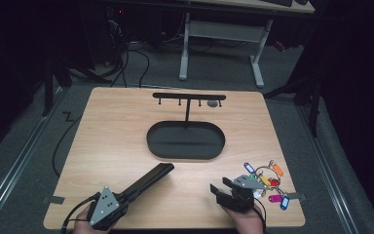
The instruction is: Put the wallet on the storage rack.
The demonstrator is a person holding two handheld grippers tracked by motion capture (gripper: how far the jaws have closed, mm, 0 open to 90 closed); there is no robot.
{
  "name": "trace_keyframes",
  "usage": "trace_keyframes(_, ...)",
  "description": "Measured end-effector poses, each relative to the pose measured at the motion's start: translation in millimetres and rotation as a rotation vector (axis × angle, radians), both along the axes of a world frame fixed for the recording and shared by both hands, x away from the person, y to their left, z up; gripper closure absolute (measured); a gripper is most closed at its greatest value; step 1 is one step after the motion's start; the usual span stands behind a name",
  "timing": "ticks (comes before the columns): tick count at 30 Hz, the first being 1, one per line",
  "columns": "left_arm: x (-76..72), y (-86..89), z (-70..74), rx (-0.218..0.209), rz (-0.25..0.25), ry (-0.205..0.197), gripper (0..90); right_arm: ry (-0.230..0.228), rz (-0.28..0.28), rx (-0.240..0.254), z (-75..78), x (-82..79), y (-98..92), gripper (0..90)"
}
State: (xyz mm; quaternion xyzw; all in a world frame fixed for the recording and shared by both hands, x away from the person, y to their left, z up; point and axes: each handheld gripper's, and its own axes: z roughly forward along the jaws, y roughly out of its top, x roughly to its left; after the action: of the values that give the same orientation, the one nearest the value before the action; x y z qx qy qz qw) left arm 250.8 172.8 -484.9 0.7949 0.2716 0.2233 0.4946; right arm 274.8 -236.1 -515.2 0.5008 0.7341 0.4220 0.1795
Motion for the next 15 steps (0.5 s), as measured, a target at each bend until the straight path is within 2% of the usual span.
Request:
trace_keyframes(3,2.3,6.0,1.4,-0.015,0.01,0.013,83.1,-0.001,0.002,-0.002,-0.3,0.3,-0.2,40.9)
trace_keyframes(8,10.8,20.6,2.7,-0.061,0.043,0.056,83.0,0.001,0.003,0.0,-0.9,0.9,-0.1,40.9)
trace_keyframes(15,16.6,30.5,1.6,-0.102,0.068,0.074,82.1,0.006,0.003,-0.001,-1.4,1.3,0.0,40.9)
